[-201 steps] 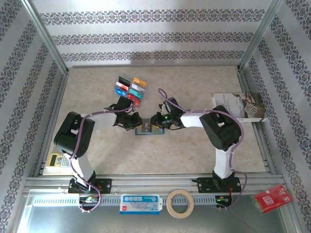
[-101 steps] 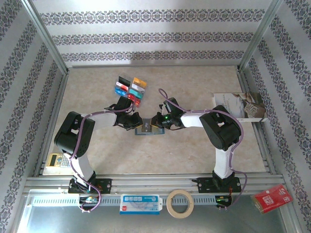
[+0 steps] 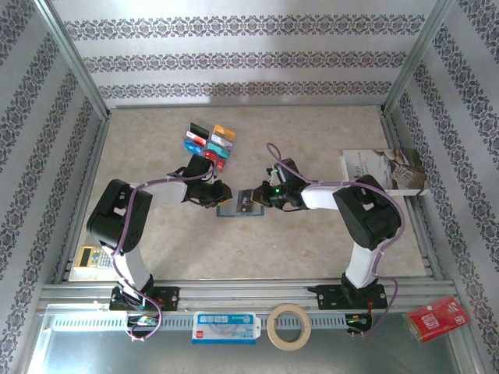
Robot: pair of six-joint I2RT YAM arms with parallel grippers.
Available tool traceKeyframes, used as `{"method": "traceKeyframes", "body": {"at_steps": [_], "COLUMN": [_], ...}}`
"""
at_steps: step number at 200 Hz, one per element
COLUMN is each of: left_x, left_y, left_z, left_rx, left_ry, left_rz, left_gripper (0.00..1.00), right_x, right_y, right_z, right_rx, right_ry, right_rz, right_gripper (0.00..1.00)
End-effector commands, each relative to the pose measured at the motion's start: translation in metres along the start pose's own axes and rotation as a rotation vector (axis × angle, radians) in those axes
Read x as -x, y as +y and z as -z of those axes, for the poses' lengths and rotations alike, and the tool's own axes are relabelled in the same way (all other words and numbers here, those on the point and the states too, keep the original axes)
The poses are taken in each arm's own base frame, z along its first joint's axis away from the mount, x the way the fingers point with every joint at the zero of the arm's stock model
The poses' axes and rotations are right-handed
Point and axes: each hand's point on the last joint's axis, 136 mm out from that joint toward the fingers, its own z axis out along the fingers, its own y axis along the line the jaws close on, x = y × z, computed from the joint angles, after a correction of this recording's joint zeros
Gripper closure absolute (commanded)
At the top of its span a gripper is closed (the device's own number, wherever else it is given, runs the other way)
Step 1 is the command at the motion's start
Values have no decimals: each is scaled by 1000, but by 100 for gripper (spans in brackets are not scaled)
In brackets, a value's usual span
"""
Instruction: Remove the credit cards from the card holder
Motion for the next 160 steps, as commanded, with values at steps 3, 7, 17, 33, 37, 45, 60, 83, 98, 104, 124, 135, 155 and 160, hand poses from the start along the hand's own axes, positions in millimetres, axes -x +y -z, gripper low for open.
{"method": "traceKeyframes", "body": {"at_steps": [3, 7, 17, 33, 37, 45, 60, 83, 98, 104, 124, 135, 155, 160], "left_x": [5, 8, 14, 20, 21, 21, 22, 24, 22, 21, 19, 19, 18, 18], "left_y": [2, -5, -18, -36, -41, -49, -70, -83, -87, -90, -96, -104, -120, -123], "left_z": [15, 19, 28, 40, 42, 47, 63, 87, 92, 94, 95, 98, 106, 108], "left_rx": [23, 8, -23, -87, -105, -145, -223, -261, -293, -317, -386, -434, -535, -555], "left_ry": [-26, -37, -61, -98, -105, -113, -130, -191, -213, -221, -224, -220, -211, -210], "left_rz": [3, -7, -20, -30, -30, -35, -83, -125, -129, -129, -107, -102, -91, -88], "left_gripper": [69, 67, 63, 56, 53, 47, 34, 17, 11, 10, 8, 9, 14, 16], "right_x": [15, 16, 18, 17, 17, 16, 15, 15, 17, 19, 26, 31, 38, 40], "right_y": [22, 25, 31, 42, 45, 50, 60, 83, 97, 102, 118, 127, 138, 139], "right_z": [22, 25, 33, 44, 46, 50, 58, 70, 77, 80, 90, 96, 105, 106], "right_rx": [51, 58, 74, 110, 122, 146, 195, 293, 344, 368, 455, 500, 557, 563], "right_ry": [-98, -106, -121, -131, -131, -133, -143, -136, -138, -140, -152, -159, -168, -172], "right_rz": [38, 48, 65, 87, 92, 100, 104, 120, 145, 152, 154, 148, 139, 134], "right_gripper": [100, 100, 100, 100, 100, 100, 100, 100, 100, 100, 100, 100, 100, 100]}}
